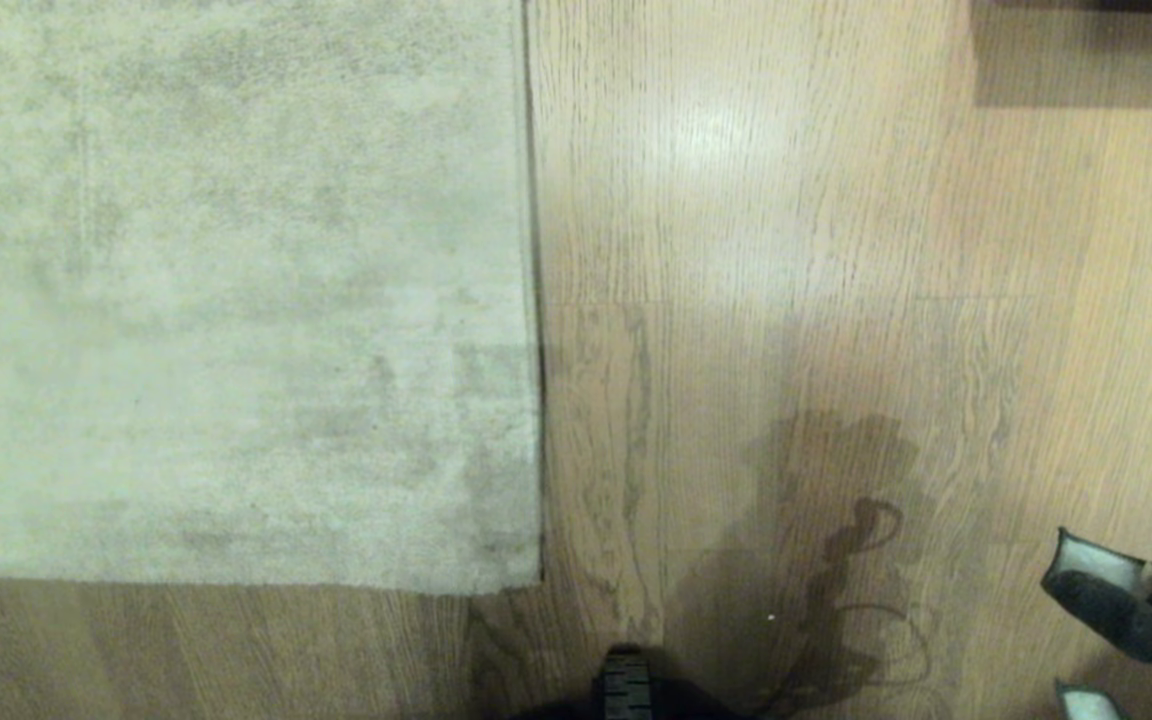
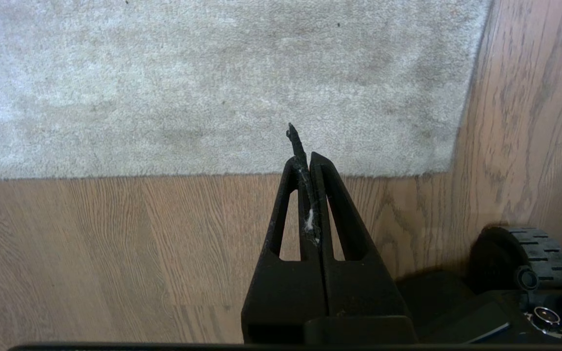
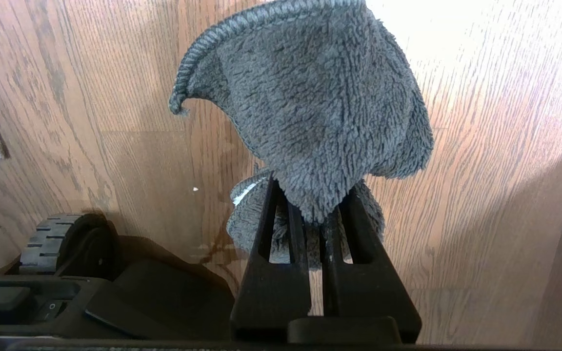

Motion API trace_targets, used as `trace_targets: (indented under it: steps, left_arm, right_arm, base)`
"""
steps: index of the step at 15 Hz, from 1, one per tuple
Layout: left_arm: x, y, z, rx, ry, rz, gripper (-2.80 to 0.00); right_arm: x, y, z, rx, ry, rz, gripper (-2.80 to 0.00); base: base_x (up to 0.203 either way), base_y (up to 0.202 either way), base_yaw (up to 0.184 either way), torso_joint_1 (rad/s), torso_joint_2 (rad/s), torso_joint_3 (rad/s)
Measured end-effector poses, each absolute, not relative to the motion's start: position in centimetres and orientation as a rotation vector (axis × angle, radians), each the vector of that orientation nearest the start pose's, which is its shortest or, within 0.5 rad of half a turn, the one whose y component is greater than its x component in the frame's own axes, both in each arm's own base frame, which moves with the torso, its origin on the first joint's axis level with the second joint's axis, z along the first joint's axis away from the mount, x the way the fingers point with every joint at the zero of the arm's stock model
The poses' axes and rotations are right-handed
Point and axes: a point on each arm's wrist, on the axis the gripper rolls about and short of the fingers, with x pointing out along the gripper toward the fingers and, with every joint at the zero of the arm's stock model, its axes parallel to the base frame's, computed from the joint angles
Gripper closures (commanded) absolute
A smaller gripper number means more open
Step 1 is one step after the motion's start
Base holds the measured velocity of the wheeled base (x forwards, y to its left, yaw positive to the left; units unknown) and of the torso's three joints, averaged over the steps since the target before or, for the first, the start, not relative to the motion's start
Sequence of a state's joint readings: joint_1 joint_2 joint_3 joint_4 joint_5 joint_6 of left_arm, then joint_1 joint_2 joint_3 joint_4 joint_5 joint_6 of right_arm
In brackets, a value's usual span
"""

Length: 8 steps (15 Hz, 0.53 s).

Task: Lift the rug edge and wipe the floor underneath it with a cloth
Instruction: Put down the rag

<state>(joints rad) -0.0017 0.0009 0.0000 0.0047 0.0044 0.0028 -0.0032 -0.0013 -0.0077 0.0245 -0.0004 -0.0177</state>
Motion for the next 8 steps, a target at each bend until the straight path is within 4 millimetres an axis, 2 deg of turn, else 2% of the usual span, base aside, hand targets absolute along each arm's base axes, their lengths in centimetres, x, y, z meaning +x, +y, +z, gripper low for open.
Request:
trace_targets:
  steps: [8]
  left_arm:
    - [-2.27,0.01,7.51,0.004,0.005,0.002,0.00]
  right_arm:
    - [-2.35,0.01,7.51,-0.018,0.016,-0.004,0.00]
  base:
    - [0.000,0.000,0.000,0.000,0.00,0.000]
